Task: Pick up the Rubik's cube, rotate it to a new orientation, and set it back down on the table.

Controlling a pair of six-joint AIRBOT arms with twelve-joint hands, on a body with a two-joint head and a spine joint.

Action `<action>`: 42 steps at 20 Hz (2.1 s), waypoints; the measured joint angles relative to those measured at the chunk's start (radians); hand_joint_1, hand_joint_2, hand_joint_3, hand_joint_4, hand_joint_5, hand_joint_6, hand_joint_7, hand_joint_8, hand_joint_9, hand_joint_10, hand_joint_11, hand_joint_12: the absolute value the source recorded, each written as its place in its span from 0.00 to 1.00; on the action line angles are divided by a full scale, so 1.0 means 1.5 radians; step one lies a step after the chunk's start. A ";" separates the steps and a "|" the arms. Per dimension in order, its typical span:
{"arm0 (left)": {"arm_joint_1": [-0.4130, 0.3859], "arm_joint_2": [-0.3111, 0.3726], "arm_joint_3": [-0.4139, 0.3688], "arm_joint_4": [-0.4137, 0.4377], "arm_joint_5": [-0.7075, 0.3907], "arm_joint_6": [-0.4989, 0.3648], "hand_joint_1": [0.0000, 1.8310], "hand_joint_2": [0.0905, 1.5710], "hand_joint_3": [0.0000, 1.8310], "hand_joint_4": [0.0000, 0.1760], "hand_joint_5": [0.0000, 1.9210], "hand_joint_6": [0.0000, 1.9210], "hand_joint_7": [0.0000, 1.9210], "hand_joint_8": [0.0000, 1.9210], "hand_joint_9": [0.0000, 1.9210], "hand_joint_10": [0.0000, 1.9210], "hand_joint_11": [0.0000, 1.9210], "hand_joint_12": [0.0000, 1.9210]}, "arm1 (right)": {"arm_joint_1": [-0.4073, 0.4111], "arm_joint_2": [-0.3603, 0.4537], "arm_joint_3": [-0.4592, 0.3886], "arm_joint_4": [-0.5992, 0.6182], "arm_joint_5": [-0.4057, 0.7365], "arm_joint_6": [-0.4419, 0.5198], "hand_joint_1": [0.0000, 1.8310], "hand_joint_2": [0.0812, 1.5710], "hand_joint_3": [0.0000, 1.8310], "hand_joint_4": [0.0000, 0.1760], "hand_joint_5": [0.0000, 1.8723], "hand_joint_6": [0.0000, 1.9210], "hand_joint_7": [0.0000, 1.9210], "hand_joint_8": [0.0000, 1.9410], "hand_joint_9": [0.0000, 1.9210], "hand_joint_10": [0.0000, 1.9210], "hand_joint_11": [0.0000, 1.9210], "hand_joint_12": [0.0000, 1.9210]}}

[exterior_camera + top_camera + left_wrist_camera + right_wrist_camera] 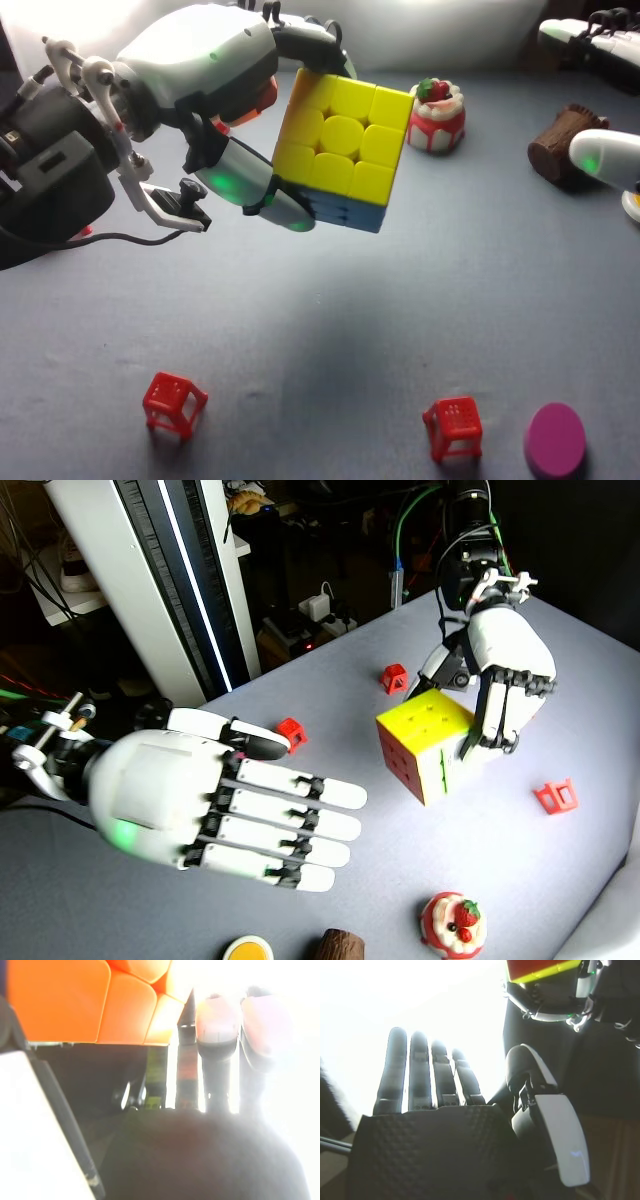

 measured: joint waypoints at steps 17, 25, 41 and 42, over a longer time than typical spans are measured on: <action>-0.024 0.030 -0.021 0.031 -0.103 -0.004 0.67 0.41 0.64 0.00 0.46 0.75 0.44 1.00 0.59 1.00 0.65 1.00 | 0.088 -0.139 0.111 -0.080 0.030 0.000 0.00 0.86 0.00 0.00 0.00 0.00 0.00 0.00 0.00 0.00 0.00 0.00; -0.027 0.030 -0.027 0.045 -0.122 -0.004 0.66 0.56 0.36 0.00 0.42 0.62 0.41 0.92 0.53 1.00 0.57 1.00 | 0.097 -0.175 0.137 -0.090 0.025 0.000 0.00 0.85 0.00 0.00 0.08 0.03 0.00 0.00 0.00 0.00 0.00 0.00; -0.026 0.026 -0.027 0.049 -0.119 -0.004 0.66 0.35 0.77 0.00 0.46 0.90 0.50 1.00 0.61 1.00 0.67 1.00 | 0.104 -0.182 0.126 -0.117 0.022 -0.002 0.00 0.87 0.00 0.00 0.00 0.38 0.08 0.01 0.03 0.10 0.00 0.32; -0.026 0.026 -0.027 0.052 -0.119 -0.005 0.67 0.38 0.72 0.00 0.44 0.85 0.49 1.00 0.62 1.00 0.68 1.00 | 0.104 -0.180 0.123 -0.117 0.022 -0.002 0.00 0.86 0.00 0.00 0.00 0.36 0.08 0.01 0.00 0.15 0.00 0.43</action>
